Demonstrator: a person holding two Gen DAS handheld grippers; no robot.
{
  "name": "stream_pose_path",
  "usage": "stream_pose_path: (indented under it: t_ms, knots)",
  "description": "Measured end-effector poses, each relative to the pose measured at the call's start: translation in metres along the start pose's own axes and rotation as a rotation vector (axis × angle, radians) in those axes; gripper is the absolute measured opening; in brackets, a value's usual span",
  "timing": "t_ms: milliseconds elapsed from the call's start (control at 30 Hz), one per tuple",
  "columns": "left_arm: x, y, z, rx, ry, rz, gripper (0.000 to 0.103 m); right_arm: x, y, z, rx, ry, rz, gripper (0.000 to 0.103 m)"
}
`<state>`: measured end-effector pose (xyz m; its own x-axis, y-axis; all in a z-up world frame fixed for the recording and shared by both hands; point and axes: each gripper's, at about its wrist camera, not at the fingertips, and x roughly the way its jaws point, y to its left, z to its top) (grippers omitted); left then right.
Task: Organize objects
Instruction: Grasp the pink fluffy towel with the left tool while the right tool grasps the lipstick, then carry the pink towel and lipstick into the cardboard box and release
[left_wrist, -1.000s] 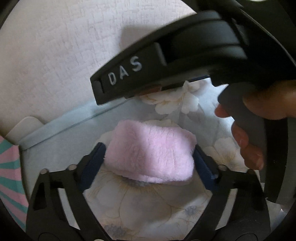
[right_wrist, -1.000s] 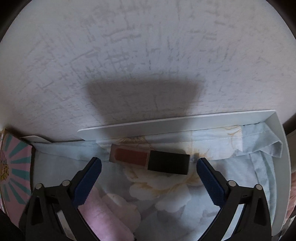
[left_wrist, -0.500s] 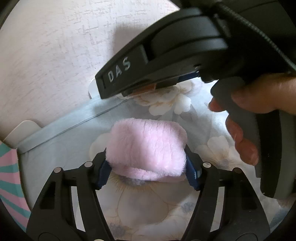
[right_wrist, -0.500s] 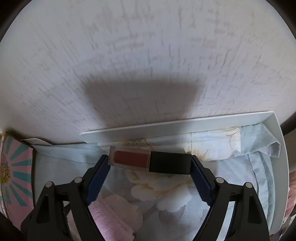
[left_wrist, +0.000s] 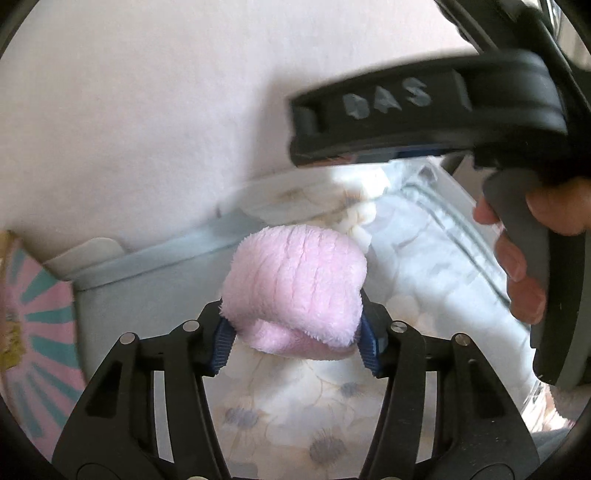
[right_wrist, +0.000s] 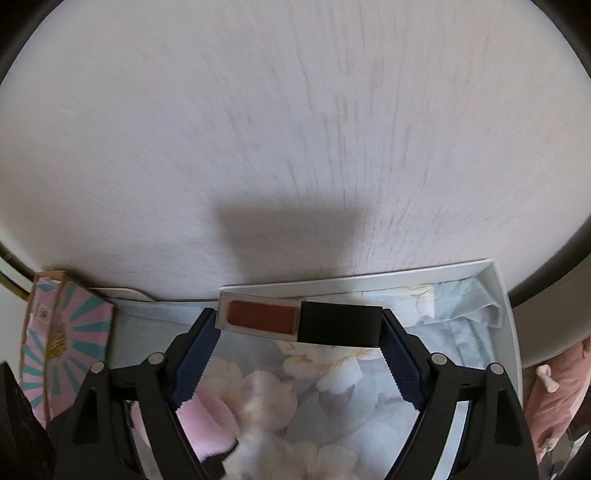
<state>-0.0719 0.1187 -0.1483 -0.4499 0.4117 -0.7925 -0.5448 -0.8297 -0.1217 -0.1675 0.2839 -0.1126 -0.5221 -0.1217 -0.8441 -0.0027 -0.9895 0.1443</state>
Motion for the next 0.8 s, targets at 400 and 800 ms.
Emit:
stream_pose_path:
  t_ms: [400, 800]
  knots:
    - [-0.126, 0.008, 0.016, -0.122, -0.081, 0.086, 0.052, -0.105, 0.032, 0.012, -0.108, -0.125, 0.021, 0.082]
    - [-0.235, 0.018, -0.001, -0.192, -0.184, 0.222, 0.052, -0.187, 0.05, -0.025, -0.133, -0.25, 0.027, 0.082]
